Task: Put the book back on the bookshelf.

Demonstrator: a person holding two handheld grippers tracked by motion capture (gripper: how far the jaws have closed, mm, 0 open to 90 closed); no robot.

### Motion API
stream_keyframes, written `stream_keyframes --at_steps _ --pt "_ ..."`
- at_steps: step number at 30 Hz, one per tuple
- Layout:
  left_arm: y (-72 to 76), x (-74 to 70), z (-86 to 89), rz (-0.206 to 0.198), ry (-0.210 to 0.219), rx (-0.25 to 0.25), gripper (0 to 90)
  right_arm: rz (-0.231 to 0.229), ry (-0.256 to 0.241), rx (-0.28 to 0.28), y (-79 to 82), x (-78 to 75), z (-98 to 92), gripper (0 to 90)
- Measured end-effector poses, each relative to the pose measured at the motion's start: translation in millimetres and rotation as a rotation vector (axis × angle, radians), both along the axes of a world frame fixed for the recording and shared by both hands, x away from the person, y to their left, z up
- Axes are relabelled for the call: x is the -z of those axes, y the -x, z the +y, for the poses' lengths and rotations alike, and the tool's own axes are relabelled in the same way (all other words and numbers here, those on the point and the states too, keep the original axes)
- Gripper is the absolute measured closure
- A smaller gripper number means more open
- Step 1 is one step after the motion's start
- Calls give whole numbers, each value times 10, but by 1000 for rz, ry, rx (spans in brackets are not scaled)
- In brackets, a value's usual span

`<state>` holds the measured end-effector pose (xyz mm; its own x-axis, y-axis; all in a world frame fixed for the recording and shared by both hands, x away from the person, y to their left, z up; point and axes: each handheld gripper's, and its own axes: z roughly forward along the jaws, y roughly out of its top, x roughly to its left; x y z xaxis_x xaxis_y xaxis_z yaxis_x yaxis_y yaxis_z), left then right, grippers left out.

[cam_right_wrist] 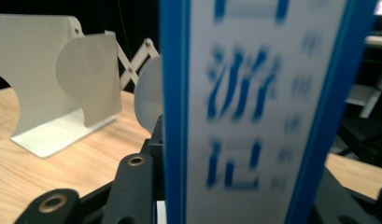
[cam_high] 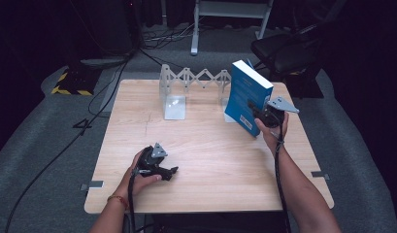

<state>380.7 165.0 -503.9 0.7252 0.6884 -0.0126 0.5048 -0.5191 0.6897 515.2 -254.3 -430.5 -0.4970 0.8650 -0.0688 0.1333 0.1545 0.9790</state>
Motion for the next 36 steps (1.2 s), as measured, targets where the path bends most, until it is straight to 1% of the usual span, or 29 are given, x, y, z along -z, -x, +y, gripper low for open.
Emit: stream_keyframes --at_steps 4,7,10,13,16,22,24,26,27,28,29,30,31,32,34,35,36 --pt "-1 -1 -3 0 -3 -2 149 3 14 -15 49 39 -38 605" --pt "1 -1 -7 -1 -2 -5 149 5 32 -17 65 34 -34 605" --pt "1 -1 -7 -1 -3 -5 150 2 38 -22 81 38 -29 602" --pt "2 -1 -8 0 -2 -6 150 14 38 -27 94 29 -35 598" --pt "2 -1 -8 -1 -2 -6 150 19 50 -35 110 21 -45 594" --pt "3 -1 -8 -1 -2 -6 150 23 41 -32 156 6 -68 589" --pt "2 -1 -8 -1 -2 -6 150 18 46 -38 172 1 -79 567" --pt "2 -1 -8 -1 -2 -6 150 20 38 -41 196 -2 -104 541" --pt "2 -1 -8 -1 -2 -6 150 27 39 -45 203 1 -135 514" --pt "2 -1 -8 -1 -2 -6 150 42 29 -47 213 9 -157 513" --pt "2 -1 -8 -1 -2 -6 150 44 36 -55 221 26 -174 517" --pt "2 -1 -8 -2 -2 -6 150 56 41 -54 241 46 -180 537" --pt "2 -1 -9 -2 -2 -7 150 65 46 -65 257 71 -193 543" --pt "2 0 -11 -1 -2 -8 150 65 51 -68 270 93 -202 543" --pt "3 -1 -12 -2 -3 -9 150 96 54 -74 300 173 -237 550" --pt "3 -1 -12 -2 -3 -9 150 107 59 -84 309 212 -251 566" --pt "3 -1 -12 -2 -3 -9 150 105 62 -91 329 250 -264 594"
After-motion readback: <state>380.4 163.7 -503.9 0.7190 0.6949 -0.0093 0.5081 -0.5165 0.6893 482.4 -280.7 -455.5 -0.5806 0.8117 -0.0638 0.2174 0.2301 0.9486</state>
